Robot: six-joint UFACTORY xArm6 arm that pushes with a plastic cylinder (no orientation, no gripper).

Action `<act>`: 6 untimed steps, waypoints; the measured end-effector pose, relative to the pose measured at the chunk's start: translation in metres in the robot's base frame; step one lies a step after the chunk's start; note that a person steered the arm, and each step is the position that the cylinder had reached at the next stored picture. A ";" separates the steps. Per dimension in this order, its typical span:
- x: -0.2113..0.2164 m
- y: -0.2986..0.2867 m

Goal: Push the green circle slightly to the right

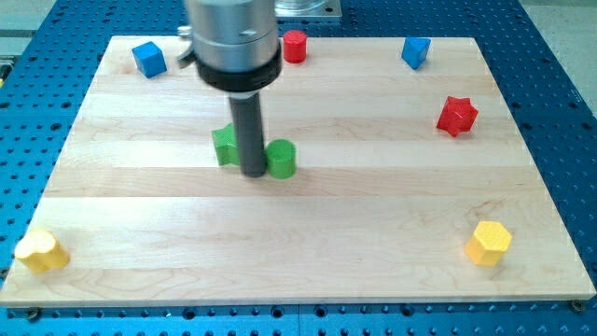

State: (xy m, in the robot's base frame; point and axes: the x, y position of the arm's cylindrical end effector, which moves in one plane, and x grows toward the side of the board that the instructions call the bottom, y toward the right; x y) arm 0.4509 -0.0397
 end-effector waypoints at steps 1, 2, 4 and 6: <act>-0.010 0.012; 0.022 0.012; 0.023 0.035; 0.004 0.030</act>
